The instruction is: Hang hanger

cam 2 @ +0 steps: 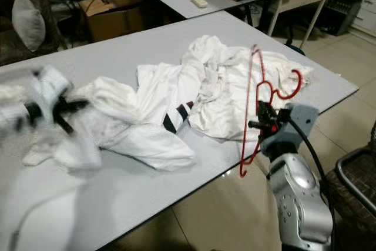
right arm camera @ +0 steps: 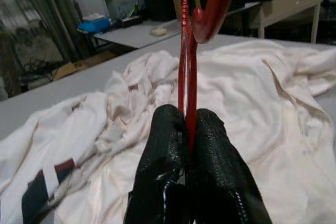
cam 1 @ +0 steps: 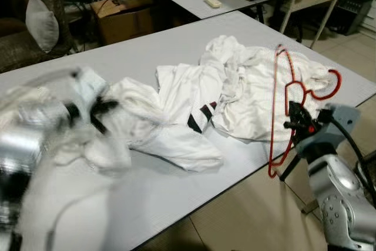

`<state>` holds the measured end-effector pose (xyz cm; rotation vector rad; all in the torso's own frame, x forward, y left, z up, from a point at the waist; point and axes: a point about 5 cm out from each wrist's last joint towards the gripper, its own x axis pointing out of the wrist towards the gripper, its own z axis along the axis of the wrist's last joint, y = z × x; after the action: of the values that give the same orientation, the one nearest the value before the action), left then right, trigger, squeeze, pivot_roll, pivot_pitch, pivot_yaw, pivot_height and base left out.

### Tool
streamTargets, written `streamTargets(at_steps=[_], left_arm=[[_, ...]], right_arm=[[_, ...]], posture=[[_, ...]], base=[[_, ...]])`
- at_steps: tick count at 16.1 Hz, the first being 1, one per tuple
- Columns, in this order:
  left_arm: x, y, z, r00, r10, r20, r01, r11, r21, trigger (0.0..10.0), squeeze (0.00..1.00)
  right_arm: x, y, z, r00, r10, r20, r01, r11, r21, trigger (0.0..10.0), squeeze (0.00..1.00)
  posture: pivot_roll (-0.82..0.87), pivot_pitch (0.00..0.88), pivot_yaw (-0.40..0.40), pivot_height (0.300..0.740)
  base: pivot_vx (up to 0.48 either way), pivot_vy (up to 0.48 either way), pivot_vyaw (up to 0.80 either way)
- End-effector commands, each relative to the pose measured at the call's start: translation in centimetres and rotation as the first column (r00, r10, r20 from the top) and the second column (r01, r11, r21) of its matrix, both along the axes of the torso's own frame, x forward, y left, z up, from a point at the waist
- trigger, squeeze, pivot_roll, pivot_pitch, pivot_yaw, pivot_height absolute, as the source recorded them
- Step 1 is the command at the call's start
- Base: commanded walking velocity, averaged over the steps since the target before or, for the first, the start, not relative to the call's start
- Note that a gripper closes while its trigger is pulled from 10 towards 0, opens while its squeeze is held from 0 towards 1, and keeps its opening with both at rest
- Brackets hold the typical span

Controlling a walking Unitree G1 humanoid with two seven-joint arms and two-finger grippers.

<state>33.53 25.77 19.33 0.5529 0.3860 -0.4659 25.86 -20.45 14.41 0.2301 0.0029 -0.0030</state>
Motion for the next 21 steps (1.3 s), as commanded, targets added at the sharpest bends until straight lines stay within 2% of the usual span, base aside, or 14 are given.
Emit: streamTargets(at_steps=[1, 2, 3, 4, 6, 7, 10, 15, 16, 17, 18, 19, 20, 21], left_arm=[[1.4, 1.5, 2.5, 0.989, 0.051, 0.142, -0.07, 0.989, 0.129, 0.0, 0.0], [3.0, 0.8, 7.5, 0.918, -0.027, 0.396, -0.054, 0.98, 0.192, 0.0, 0.0], [3.2, -0.8, 11.3, 0.844, -0.048, 0.534, 0.016, 0.998, 0.064, 0.0, 0.0], [2.9, -2.2, 14.3, 0.771, -0.058, 0.634, 0.12, 0.991, -0.054, 0.0, 0.0], [2.0, -4.4, 16.4, 0.697, -0.219, 0.683, 0.318, 0.948, -0.02, 0.0, 0.0], [2.5, -4.9, 13.2, 0.75, -0.323, 0.578, 0.36, 0.931, 0.053, 0.0, 0.0], [3.0, -2.3, 6.6, 0.889, -0.267, 0.371, 0.229, 0.963, 0.142, 0.0, 0.0], [2.1, -0.2, 1.7, 0.958, -0.282, 0.047, 0.268, 0.944, 0.194, 0.0, 0.0], [3.1, -1.1, 3.6, 0.938, -0.275, 0.21, 0.24, 0.955, 0.176, 0.0, 0.0], [3.7, -1.8, 6.0, 0.891, -0.241, 0.386, 0.208, 0.97, 0.127, 0.0, 0.0], [3.8, -3.1, 12.8, 0.644, -0.122, 0.755, 0.221, 0.975, -0.032, 0.0, 0.0], [1.3, -2.3, 20.1, 0.279, 0.158, 0.947, 0.279, 0.931, -0.237, 0.0, 0.0], [0.5, -1.8, 21.4, 0.225, 0.192, 0.955, 0.292, 0.922, -0.254, 0.0, 0.0], [0.6, -1.7, 21.4, 0.246, 0.18, 0.952, 0.285, 0.926, -0.249, 0.0, 0.0]], right_arm=[[0.4, 0.4, 0.3, 1.0, 0.008, 0.019, -0.008, 1.0, 0.002, 10.0, 0.0], [0.5, 0.4, 0.5, 1.0, 0.008, 0.025, -0.008, 1.0, 0.002, 10.0, 0.0], [0.5, 0.2, 0.5, 1.0, 0.001, 0.028, -0.001, 1.0, 0.002, 10.0, 0.0], [0.4, 0.0, 0.6, 0.999, -0.01, 0.031, 0.01, 1.0, 0.004, 10.0, 0.0], [0.2, -0.1, 0.4, 0.999, -0.024, 0.03, 0.023, 1.0, 0.009, 10.0, 0.0], [0.0, 0.1, 0.3, 0.999, -0.026, 0.028, 0.025, 1.0, 0.013, 10.0, 0.0], [-0.2, 0.1, 0.2, 0.999, -0.027, 0.024, 0.026, 1.0, 0.011, 10.0, 0.0], [0.2, 0.5, 0.2, 1.0, 0.005, 0.023, -0.005, 1.0, 0.007, 10.0, 0.0], [0.4, 0.6, 0.3, 1.0, 0.008, 0.027, -0.008, 1.0, 0.006, 10.0, 0.0], [0.4, 0.6, 0.3, 1.0, 0.008, 0.029, -0.008, 1.0, 0.006, 10.0, 0.0], [0.5, 0.5, 0.4, 0.999, 0.001, 0.036, -0.001, 1.0, 0.007, 10.0, 0.0], [0.4, 0.3, 0.5, 0.999, -0.018, 0.049, 0.018, 1.0, 0.013, 10.0, 0.0], [0.4, 0.2, 0.6, 0.998, -0.032, 0.057, 0.031, 0.999, 0.021, 10.0, 0.0], [0.3, 0.2, 0.6, 0.998, -0.036, 0.058, 0.034, 0.999, 0.023, 10.0, 0.0]], posture=[[-0.14, 0.0, 0.04, 0.74], [-0.15, 0.0, 0.049, 0.74], [-0.15, 0.0, 0.051, 0.74], [-0.15, 0.0, 0.051, 0.74], [-0.15, 0.0, 0.064, 0.74], [-0.16, 0.0, 0.068, 0.74], [-0.16, 0.0, 0.059, 0.74], [-0.15, 0.0, 0.048, 0.74], [-0.15, 0.0, 0.045, 0.74], [-0.15, 0.0, 0.045, 0.74], [-0.14, 0.0, 0.046, 0.74], [-0.14, 0.0, 0.052, 0.74], [-0.14, 0.0, 0.055, 0.74], [-0.14, 0.0, 0.056, 0.74]], base=[[0.0, 0.0, 0.0], [0.0, 0.0, 0.0], [0.0, 0.0, 0.0], [0.0, 0.0, 0.0], [0.0, 0.0, 0.0], [0.0, 0.0, 0.0], [0.0, 0.0, 0.0], [0.0, 0.0, 0.0], [0.0, 0.0, 0.0], [0.0, 0.0, 0.0], [0.0, 0.0, 0.0], [0.0, 0.0, 0.0], [0.0, 0.0, 0.0], [0.0, 0.0, 0.0]])
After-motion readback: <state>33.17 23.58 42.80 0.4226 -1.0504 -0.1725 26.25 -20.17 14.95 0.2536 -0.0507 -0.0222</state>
